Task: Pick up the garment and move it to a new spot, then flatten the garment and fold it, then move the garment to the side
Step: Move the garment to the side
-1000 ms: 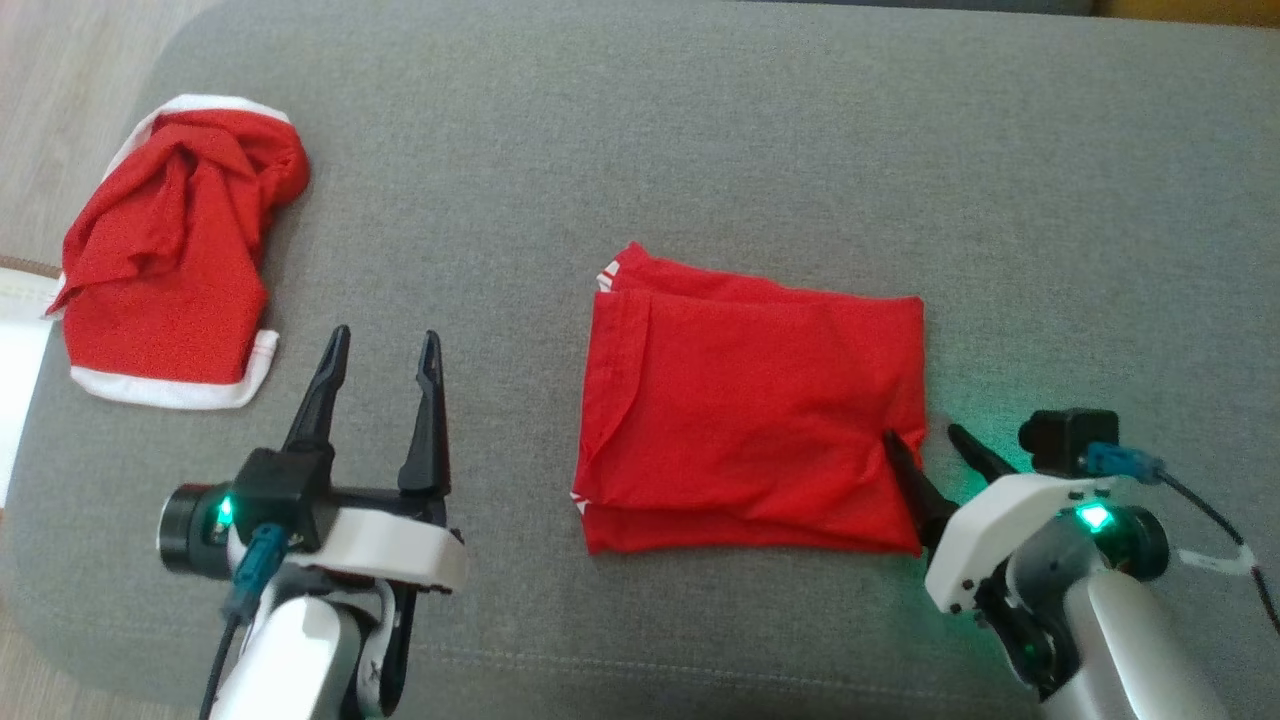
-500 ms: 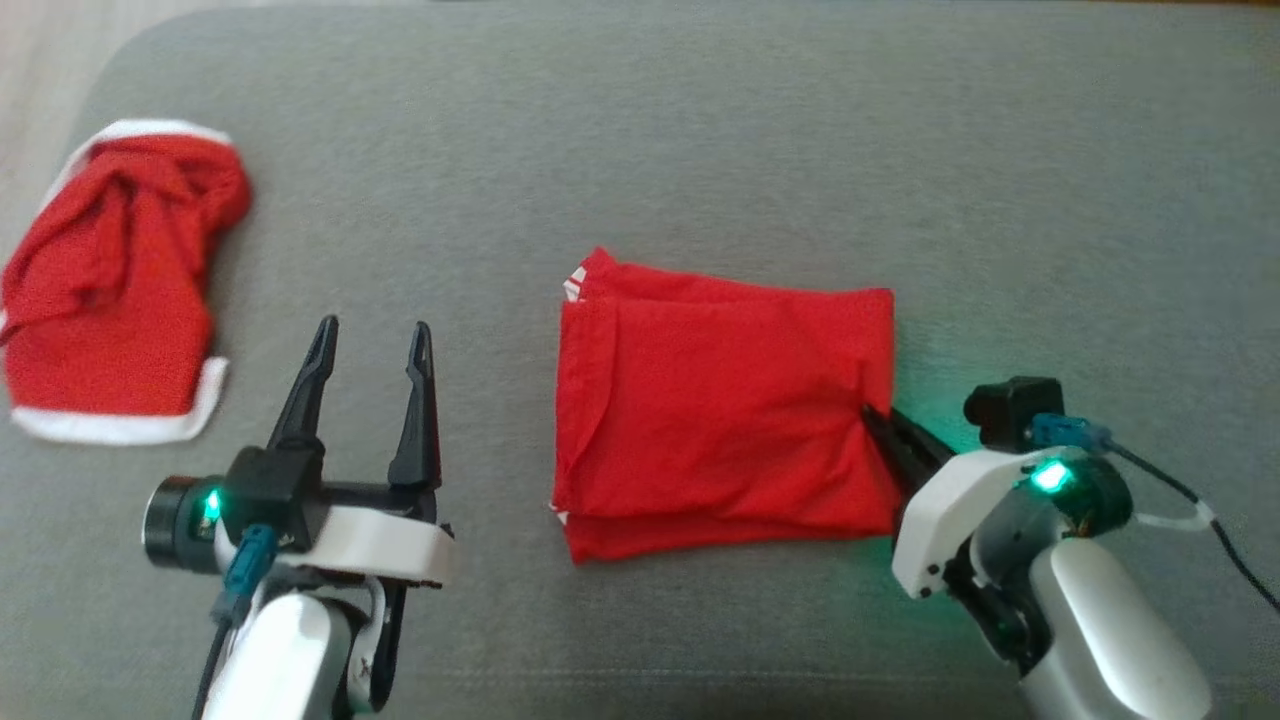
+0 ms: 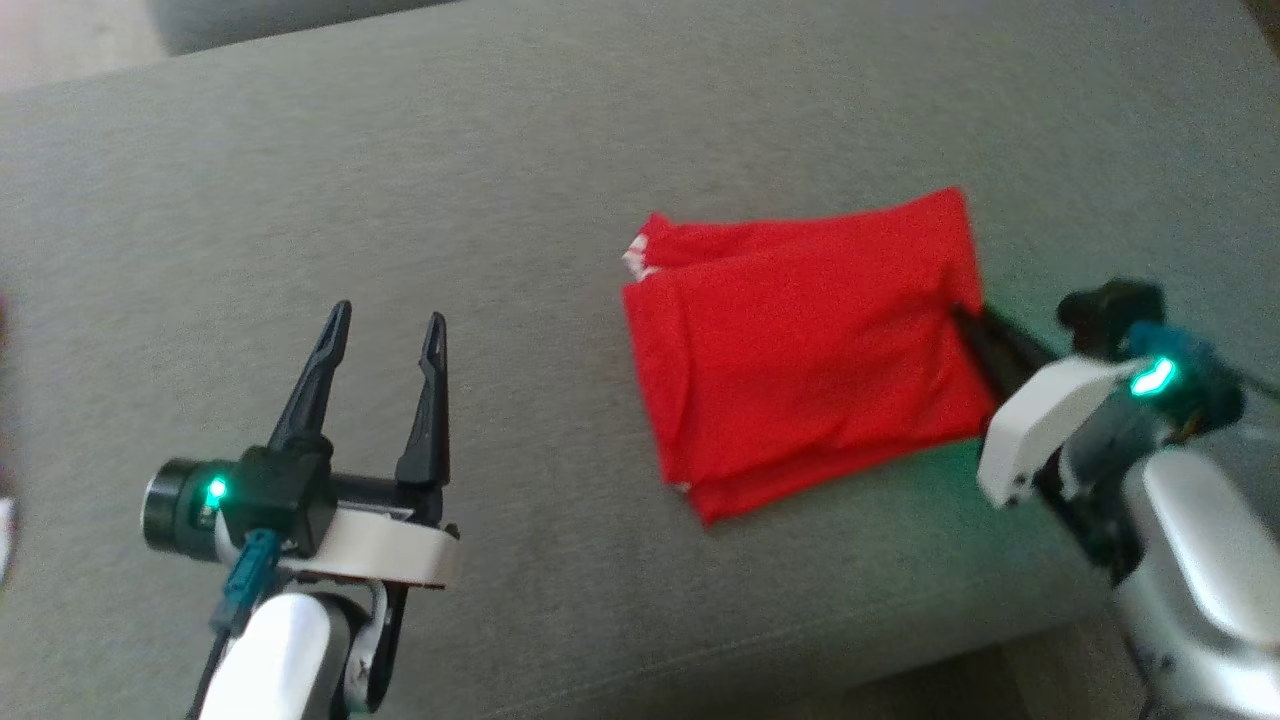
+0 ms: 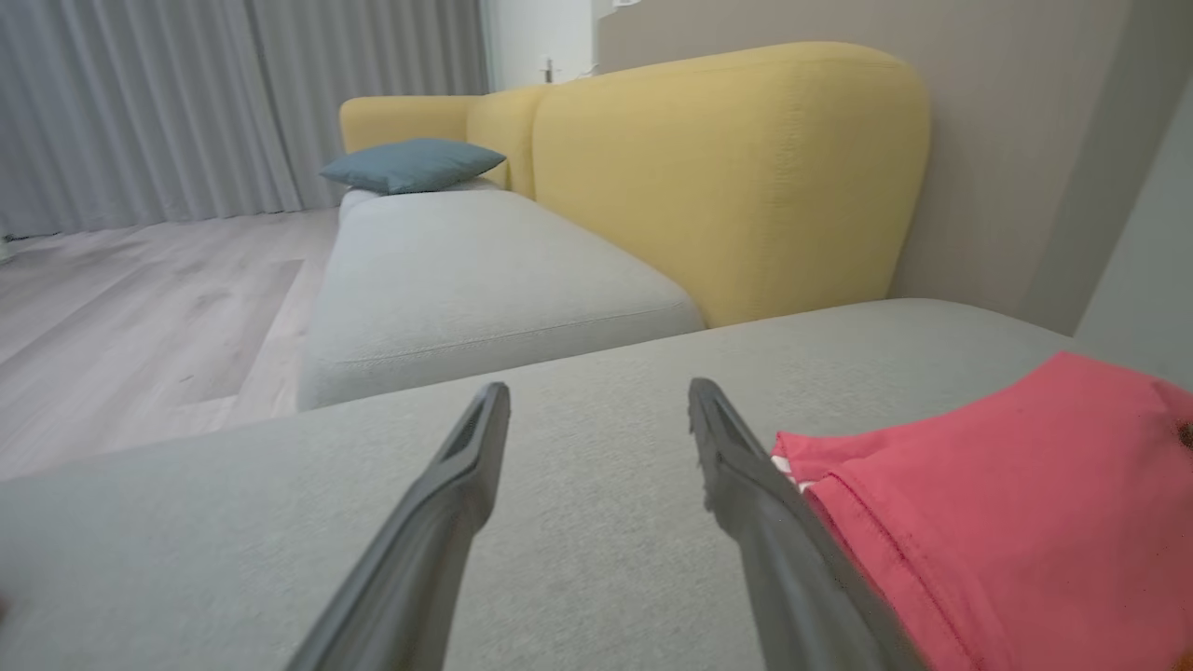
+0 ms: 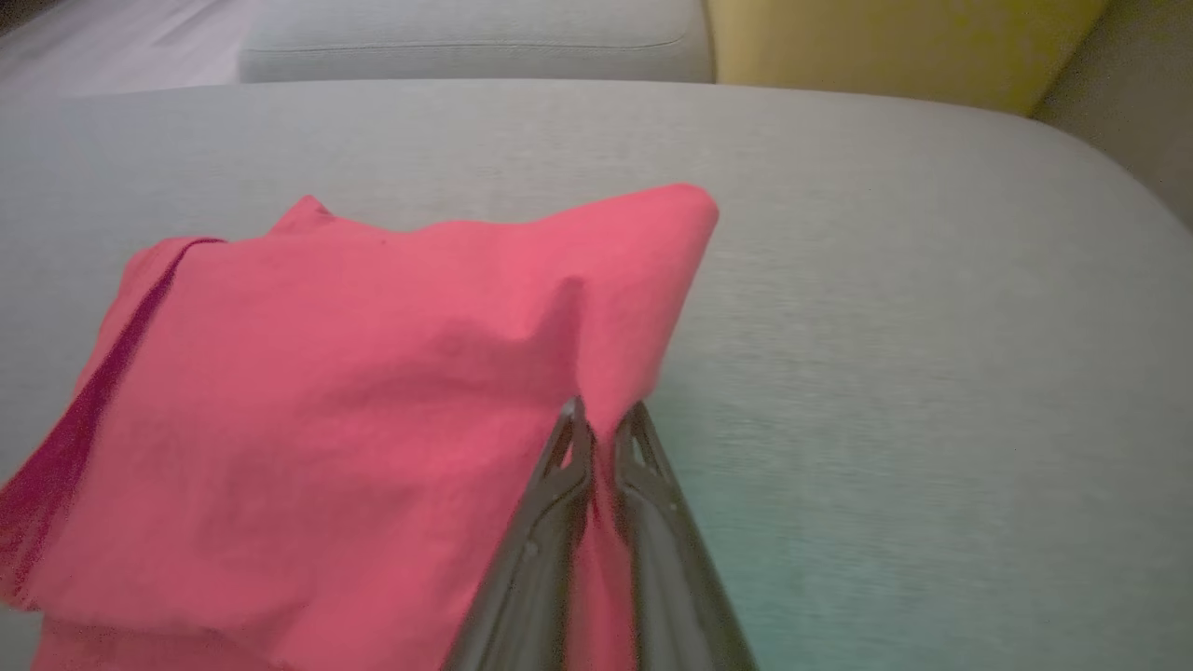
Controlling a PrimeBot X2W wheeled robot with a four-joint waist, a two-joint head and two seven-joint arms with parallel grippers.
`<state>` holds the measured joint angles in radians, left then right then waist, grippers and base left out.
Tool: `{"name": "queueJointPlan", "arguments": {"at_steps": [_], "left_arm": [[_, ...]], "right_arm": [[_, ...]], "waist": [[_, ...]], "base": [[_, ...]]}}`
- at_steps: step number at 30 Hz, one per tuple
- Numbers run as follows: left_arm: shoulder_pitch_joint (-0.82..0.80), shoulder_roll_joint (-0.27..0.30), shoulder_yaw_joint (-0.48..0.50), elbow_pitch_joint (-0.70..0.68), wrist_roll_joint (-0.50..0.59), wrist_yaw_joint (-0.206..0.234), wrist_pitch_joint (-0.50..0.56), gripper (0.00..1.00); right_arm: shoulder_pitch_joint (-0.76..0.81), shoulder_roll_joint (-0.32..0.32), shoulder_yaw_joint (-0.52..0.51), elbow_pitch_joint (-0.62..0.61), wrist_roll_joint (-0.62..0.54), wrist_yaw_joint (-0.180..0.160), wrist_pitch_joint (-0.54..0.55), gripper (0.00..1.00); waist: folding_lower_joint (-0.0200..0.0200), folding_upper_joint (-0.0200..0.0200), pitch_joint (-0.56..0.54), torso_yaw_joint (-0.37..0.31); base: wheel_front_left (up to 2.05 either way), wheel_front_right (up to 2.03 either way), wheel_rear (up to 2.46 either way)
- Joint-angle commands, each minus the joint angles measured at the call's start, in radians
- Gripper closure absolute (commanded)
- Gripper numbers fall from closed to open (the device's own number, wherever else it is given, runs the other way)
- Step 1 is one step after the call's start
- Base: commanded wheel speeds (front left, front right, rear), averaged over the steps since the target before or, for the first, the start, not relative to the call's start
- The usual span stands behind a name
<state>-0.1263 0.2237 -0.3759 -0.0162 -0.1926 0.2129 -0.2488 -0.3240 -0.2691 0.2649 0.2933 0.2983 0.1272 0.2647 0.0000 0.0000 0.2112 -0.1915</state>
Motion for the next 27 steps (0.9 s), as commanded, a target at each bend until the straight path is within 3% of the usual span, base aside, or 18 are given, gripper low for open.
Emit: {"name": "queueJointPlan", "arguments": {"at_steps": [1,14,27], "left_arm": [[-0.043,0.031,0.033,-0.047,0.016,-0.001,0.002,0.00],[-0.118,0.068,-0.007,-0.102,0.059,-0.032,0.048,0.00],[-0.221,0.089,-0.029,-0.162,0.092,-0.058,0.069,0.00]], "right_arm": [[-0.076,-0.036,0.007,-0.009,0.011,0.003,-0.014,1.00],[-0.284,-0.158,-0.089,0.177,0.021,0.003,-0.122,1.00],[-0.384,-0.174,-0.258,0.291,-0.068,0.003,-0.216,1.00]], "waist": [[0.0000,0.0000,0.049,-0.078],[0.0000,0.0000,0.151,-0.151],[0.0000,0.0000,0.286,-0.122]], "base": [[0.00,0.00,0.00],[0.00,0.00,0.00],[0.00,0.00,0.00]]}}
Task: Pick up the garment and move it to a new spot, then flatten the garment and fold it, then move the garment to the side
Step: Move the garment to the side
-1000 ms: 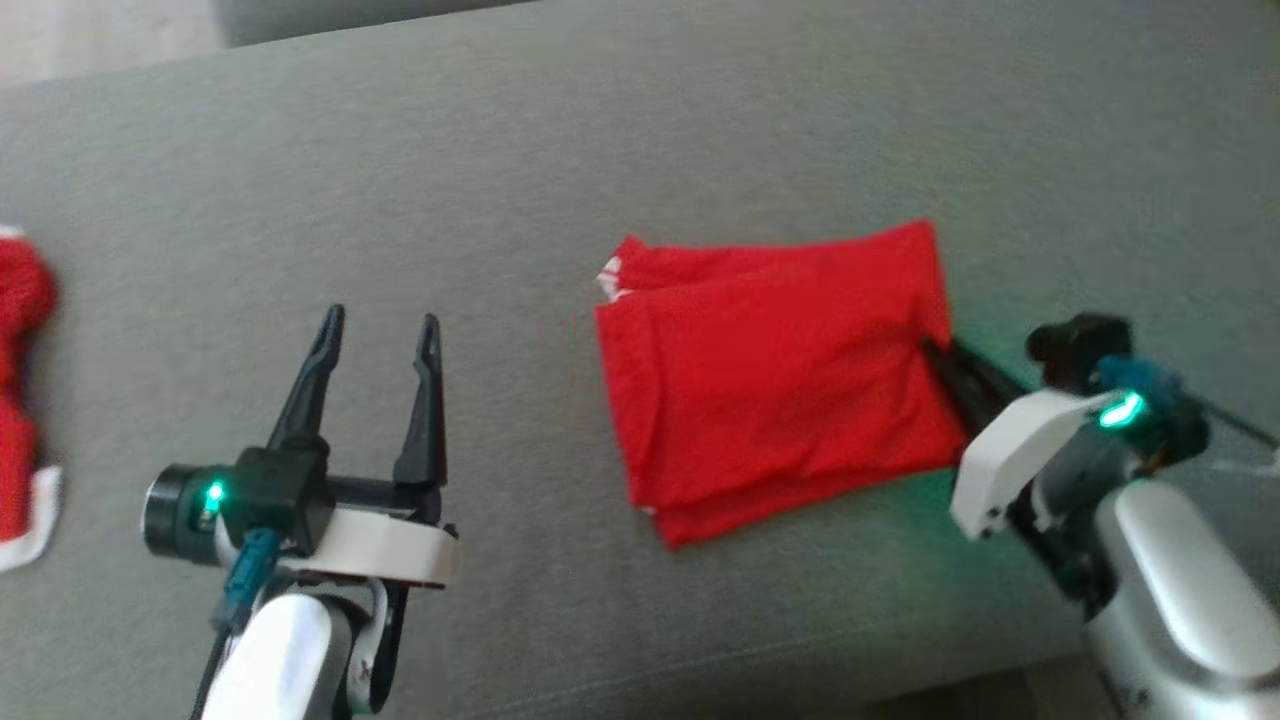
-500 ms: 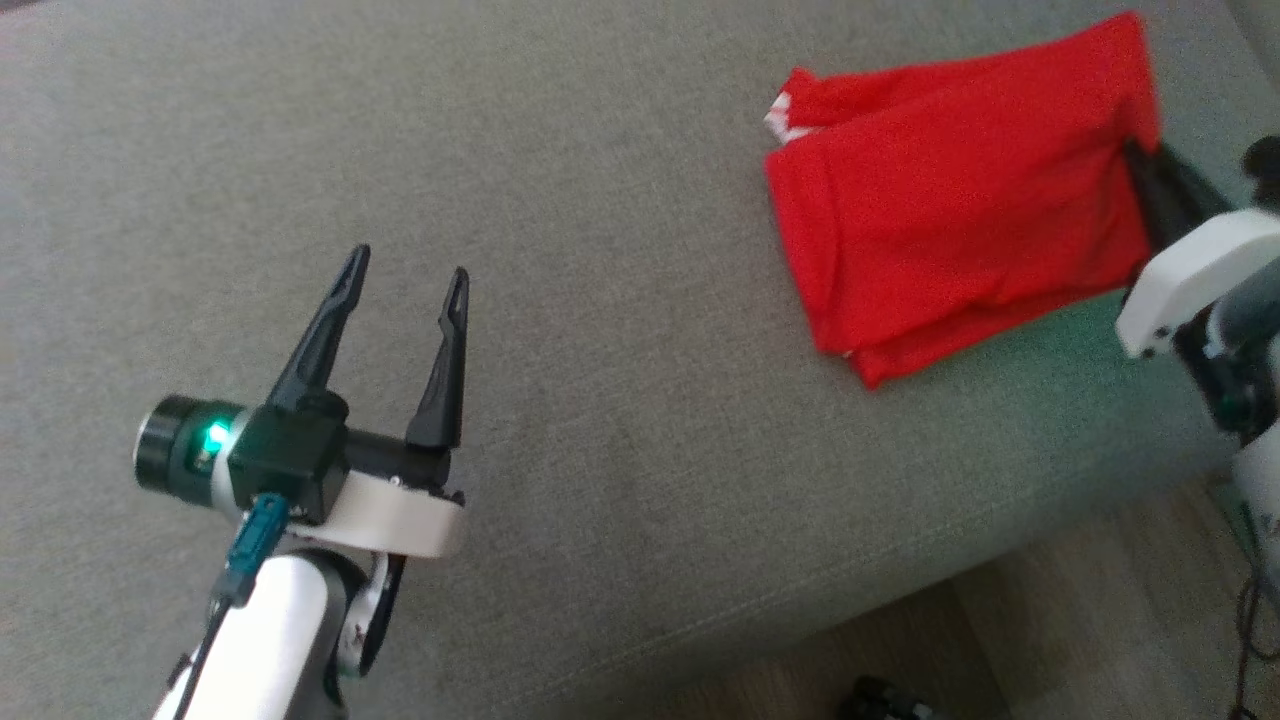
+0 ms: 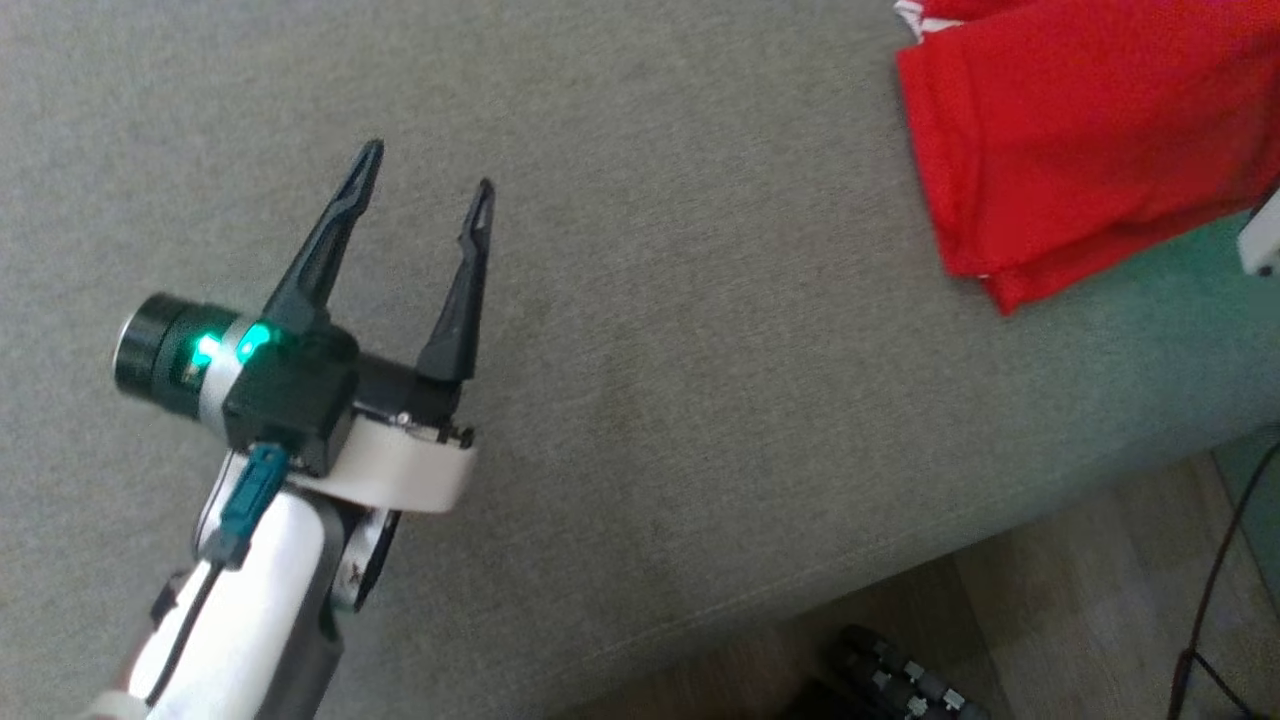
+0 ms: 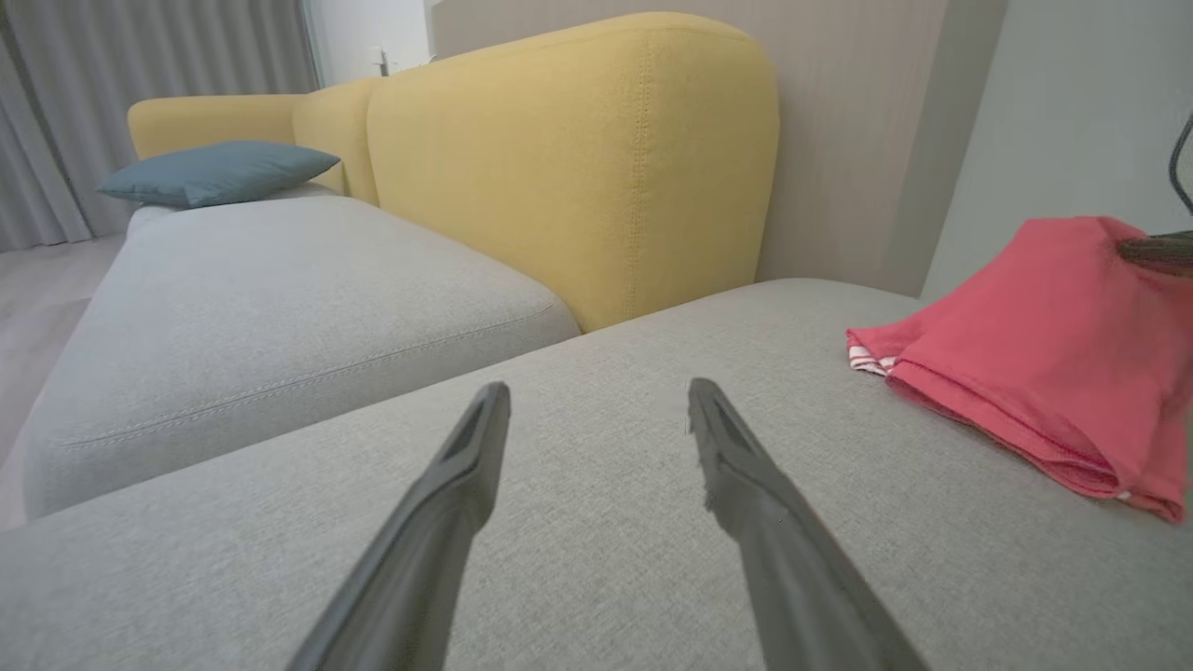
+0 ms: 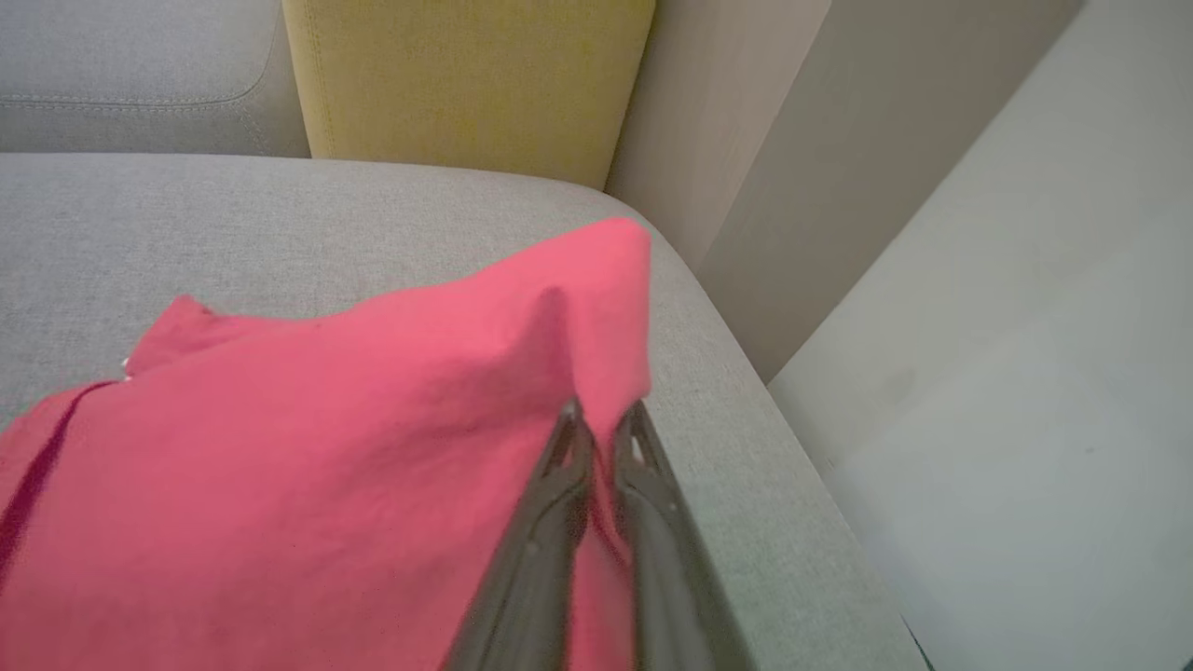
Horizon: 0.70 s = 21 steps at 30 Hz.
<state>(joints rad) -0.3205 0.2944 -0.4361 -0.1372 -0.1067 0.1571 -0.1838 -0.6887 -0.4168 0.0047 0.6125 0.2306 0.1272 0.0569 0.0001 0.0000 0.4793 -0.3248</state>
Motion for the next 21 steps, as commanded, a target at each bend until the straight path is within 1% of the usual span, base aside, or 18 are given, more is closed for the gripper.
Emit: {"name": "queueJointPlan", "arguments": {"at_steps": [1,2,3,4,5,6,11,13,14,16,21], "left_arm": [[-0.037,0.018,0.028,-0.041,0.007,-0.005,0.003,0.00],[-0.046,0.017,0.025,-0.040,0.008,-0.009,0.001,0.00],[-0.055,0.015,0.022,-0.037,0.009,-0.012,-0.001,0.00],[-0.062,0.013,0.018,-0.034,0.009,-0.014,-0.004,0.00],[-0.068,0.009,0.015,-0.030,0.008,-0.016,-0.007,0.00],[-0.073,0.006,0.013,-0.026,0.007,-0.016,-0.010,0.00],[-0.081,-0.009,0.011,0.000,-0.005,-0.013,-0.031,0.00],[-0.078,-0.015,0.011,0.012,-0.011,-0.011,-0.039,0.00],[-0.070,-0.020,0.012,0.025,-0.018,-0.007,-0.047,0.00],[-0.057,-0.024,0.015,0.037,-0.025,-0.001,-0.054,0.00],[-0.010,-0.034,0.032,0.063,-0.049,0.021,-0.065,0.00]], "right_arm": [[-0.025,-0.022,-0.009,-0.021,-0.008,0.003,-0.014,1.00],[-0.030,-0.021,-0.022,-0.012,-0.021,0.003,-0.021,0.89],[-0.034,-0.018,-0.035,-0.006,-0.033,0.003,-0.030,0.67],[-0.037,-0.013,-0.050,-0.001,-0.045,0.003,-0.043,0.49],[-0.037,-0.009,-0.063,0.005,-0.063,0.003,-0.052,0.13],[-0.036,-0.003,-0.077,0.012,-0.080,0.003,-0.059,0.00],[-0.011,0.035,-0.161,0.035,-0.160,0.003,-0.107,0.00],[0.010,0.054,-0.181,0.023,-0.177,0.003,-0.143,0.00],[0.041,0.077,-0.190,-0.004,-0.181,0.003,-0.179,0.00],[0.084,0.107,-0.188,-0.048,-0.180,0.003,-0.210,0.00],[0.218,0.197,-0.147,-0.217,-0.168,0.003,-0.247,0.00]], "waist": [[-0.0001,0.0000,0.027,0.017],[-0.0001,0.0000,0.035,0.022],[-0.0001,0.0000,0.043,0.027],[-0.0001,0.0000,0.048,0.032],[-0.0001,0.0000,0.052,0.037],[-0.0001,0.0000,0.055,0.042],[-0.0001,0.0000,0.050,0.063],[-0.0001,0.0000,0.036,0.074],[-0.0001,0.0000,0.019,0.083],[-0.0001,0.0000,-0.005,0.093],[-0.0001,0.0000,-0.072,0.122]], "base": [[0.00,0.00,0.00],[0.00,0.00,0.00],[0.00,0.00,0.00],[0.00,0.00,0.00],[0.00,0.00,0.00],[0.00,0.00,0.00],[0.00,0.00,0.00],[0.00,0.00,0.00],[0.00,0.00,0.00],[0.00,0.00,0.00],[0.00,0.00,0.00]]}}
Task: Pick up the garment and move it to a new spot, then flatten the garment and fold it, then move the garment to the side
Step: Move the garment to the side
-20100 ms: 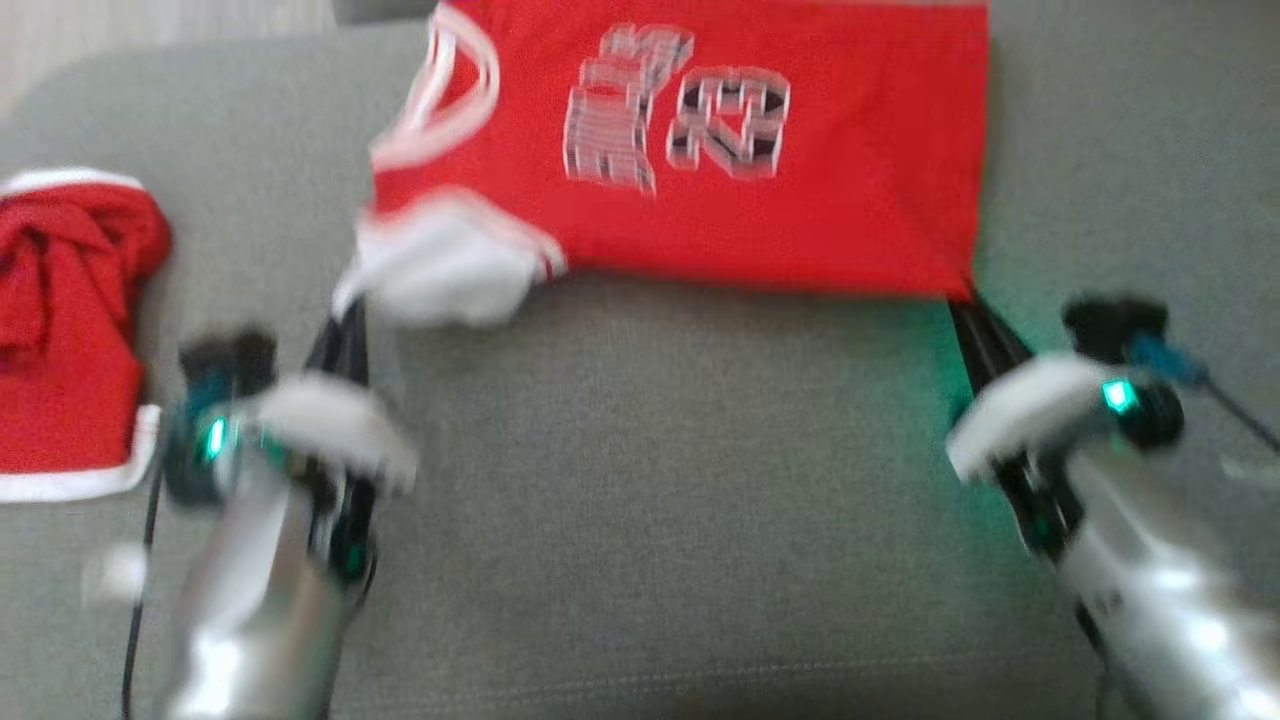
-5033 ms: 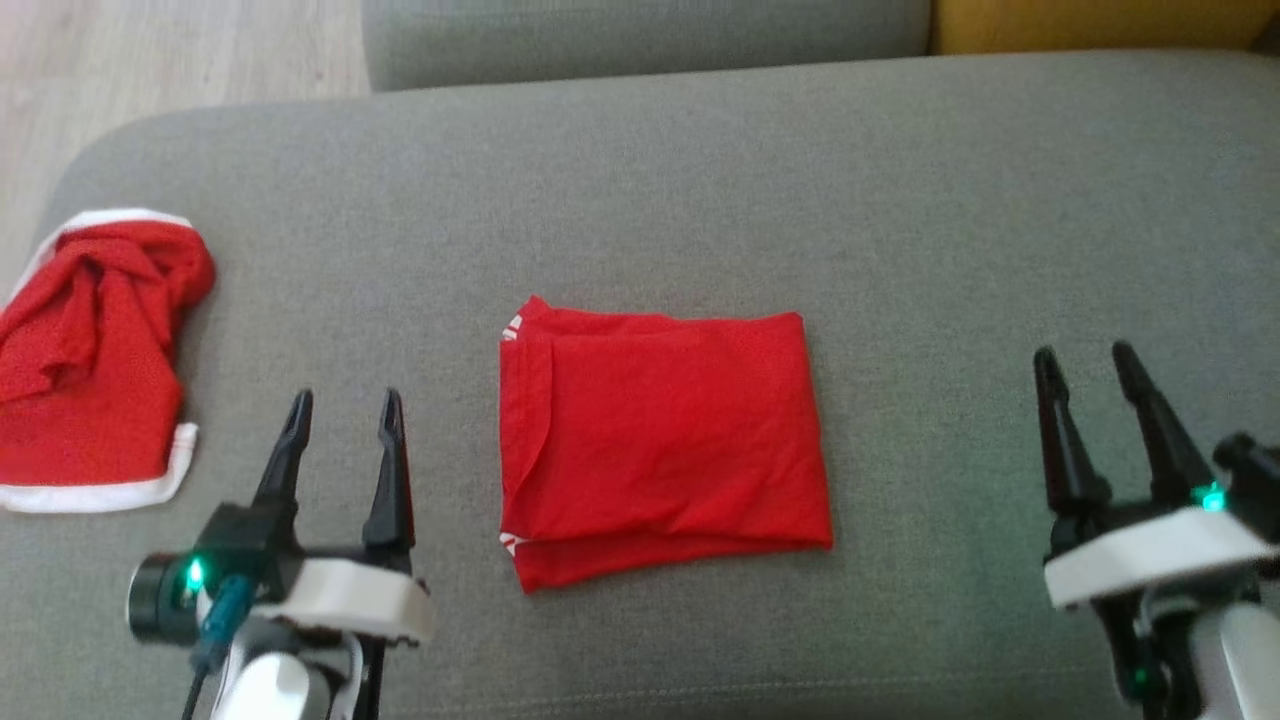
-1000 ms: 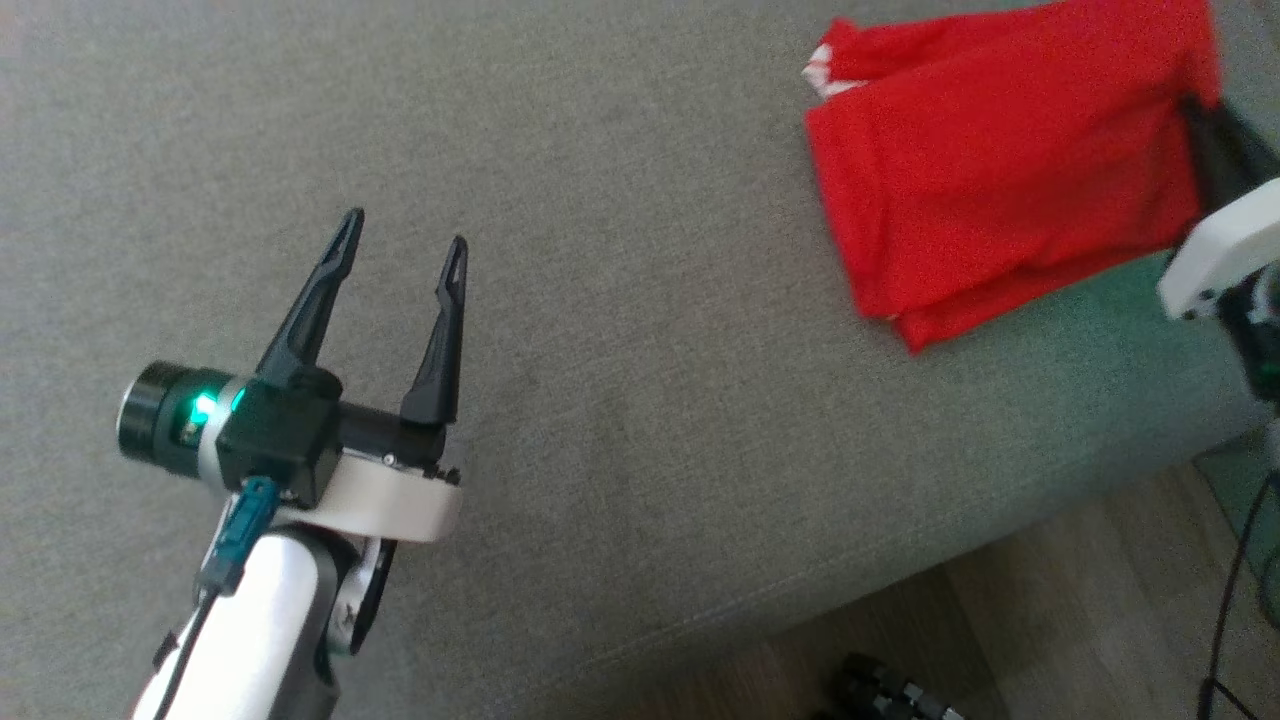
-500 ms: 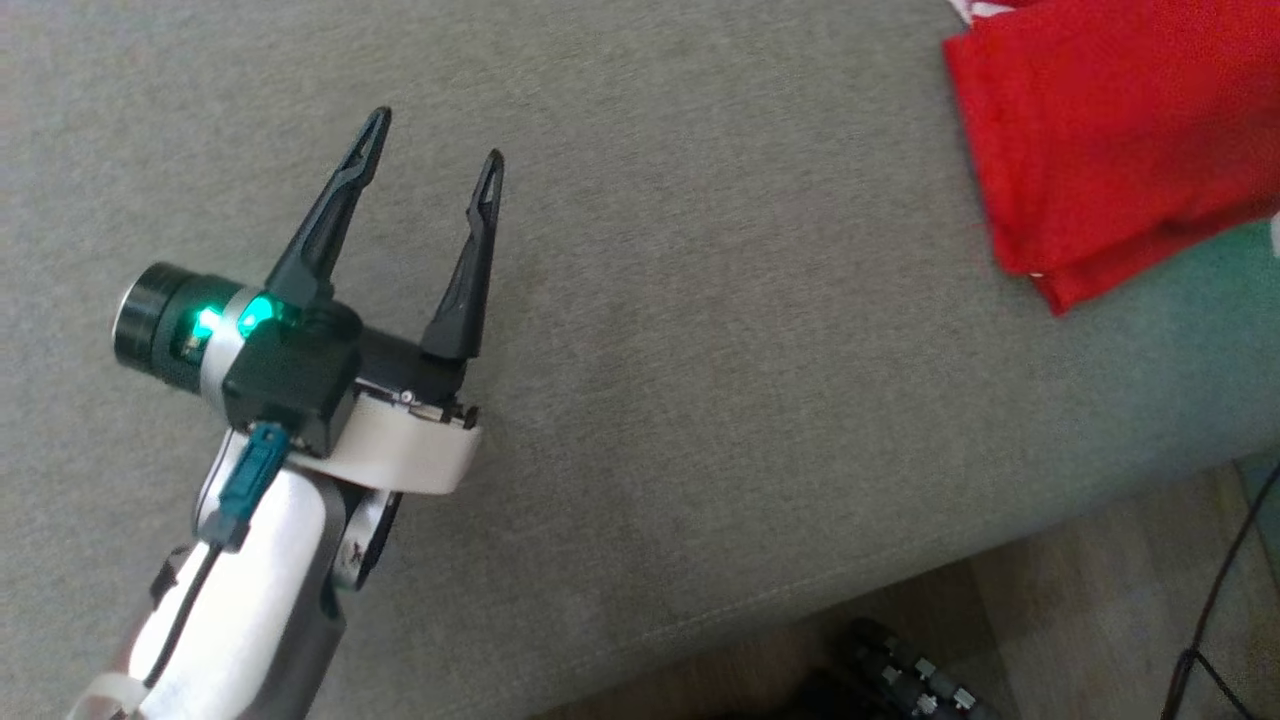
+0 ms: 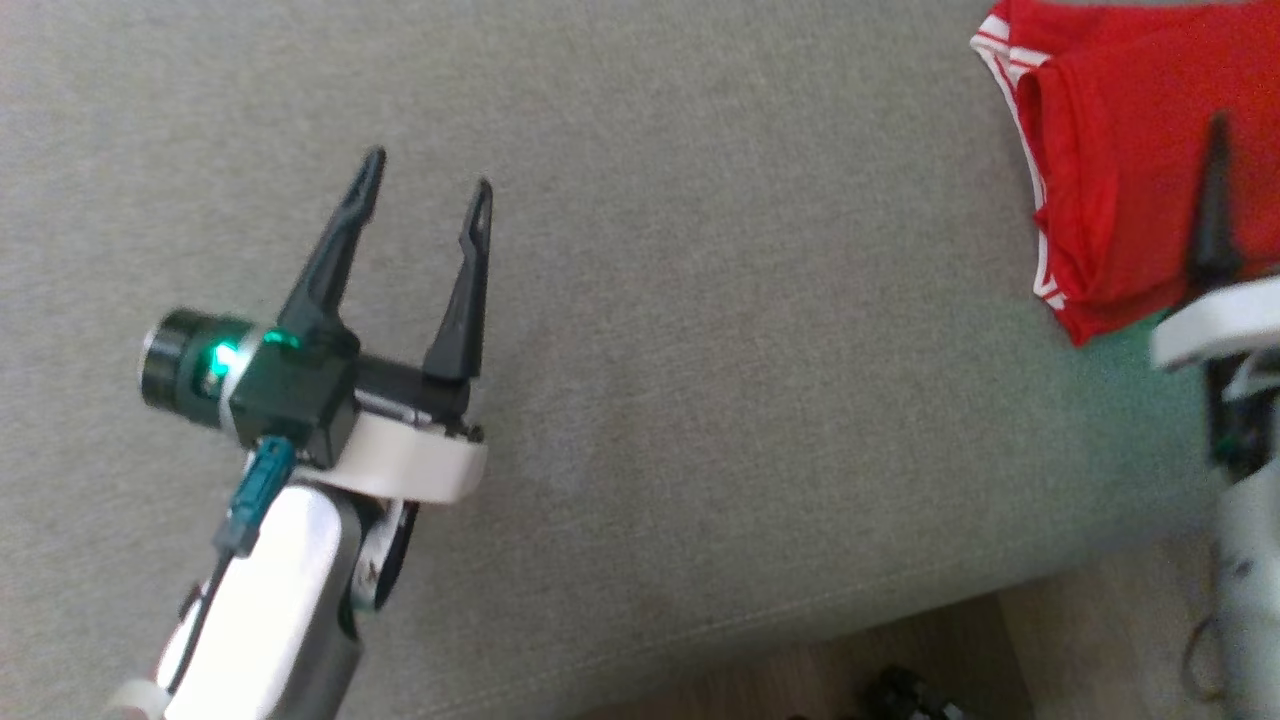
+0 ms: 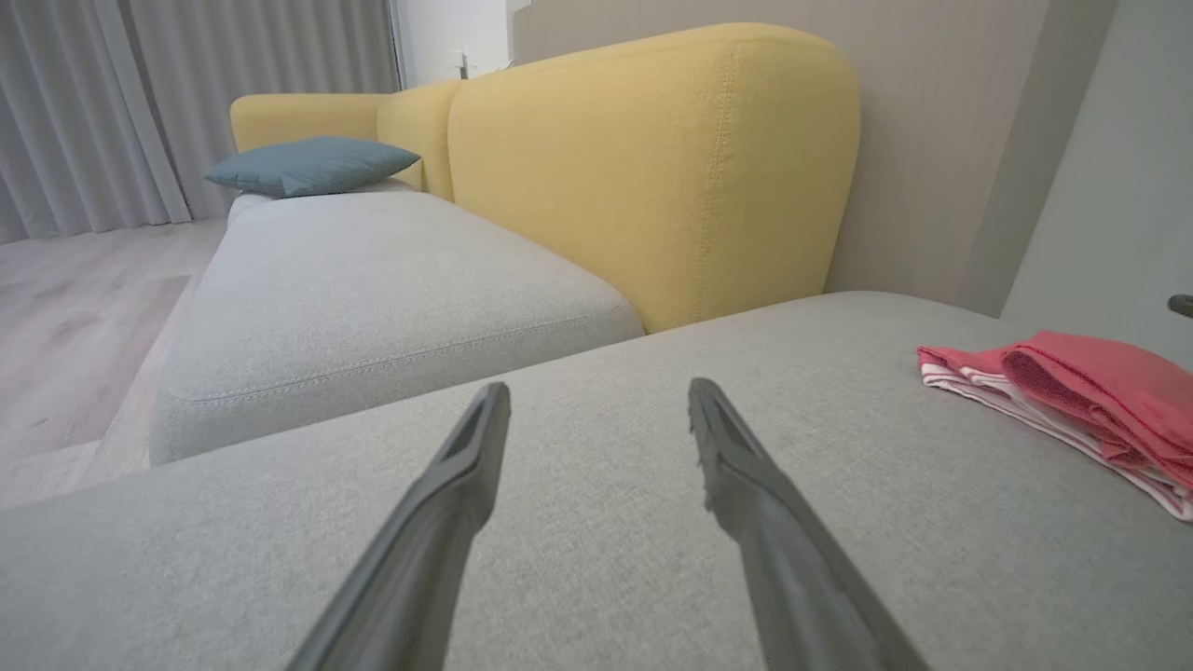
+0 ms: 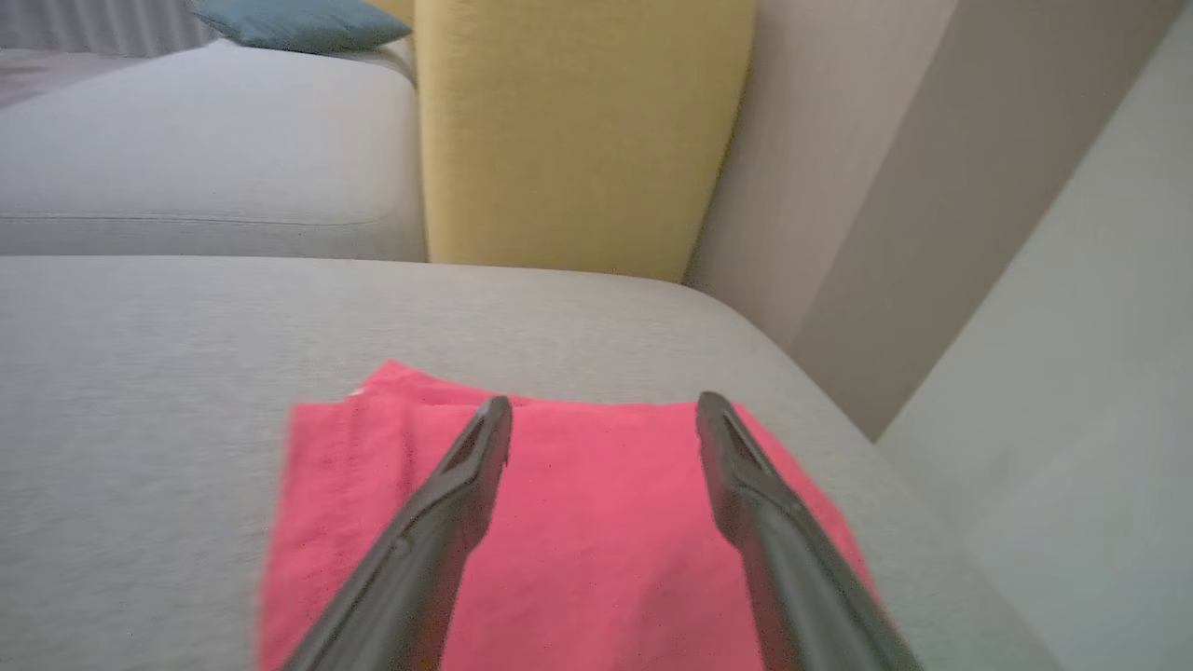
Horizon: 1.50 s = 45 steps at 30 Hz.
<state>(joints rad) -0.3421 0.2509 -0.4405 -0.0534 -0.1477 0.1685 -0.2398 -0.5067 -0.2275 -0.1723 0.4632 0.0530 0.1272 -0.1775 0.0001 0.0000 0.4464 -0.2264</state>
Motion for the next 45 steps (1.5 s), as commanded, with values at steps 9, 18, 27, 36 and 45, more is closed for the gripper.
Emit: {"name": "queueJointPlan", "arguments": {"at_steps": [9,18,27,36,45], "left_arm": [[0.095,-0.015,0.073,0.014,-0.050,0.048,-0.019,0.00],[0.189,-0.025,0.129,0.031,-0.080,0.084,-0.022,0.00],[0.293,-0.016,0.160,0.056,-0.094,0.086,-0.022,0.00],[0.362,-0.004,0.152,0.081,-0.101,0.083,-0.020,0.00],[0.382,0.008,0.142,0.088,-0.103,0.084,-0.011,0.00]], "right_arm": [[0.248,0.129,0.149,-0.343,0.039,0.003,0.030,0.00],[0.395,0.170,0.192,-0.499,0.068,0.003,0.098,0.00],[0.525,0.176,0.165,-0.554,0.071,0.003,0.155,0.00],[0.614,0.177,0.164,-0.580,0.083,0.003,0.196,0.00],[0.647,0.177,0.166,-0.602,0.092,0.003,0.214,0.00]], "waist": [[-0.0001,0.0000,-0.146,0.114],[-0.0001,0.0000,-0.240,0.222],[-0.0001,0.0000,-0.345,0.254],[-0.0001,0.0000,-0.428,0.248],[-0.0001,0.0000,-0.455,0.248]], "base": [[0.00,0.00,0.00],[0.00,0.00,0.00],[0.00,0.00,0.00],[0.00,0.00,0.00],[0.00,0.00,0.00]]}}
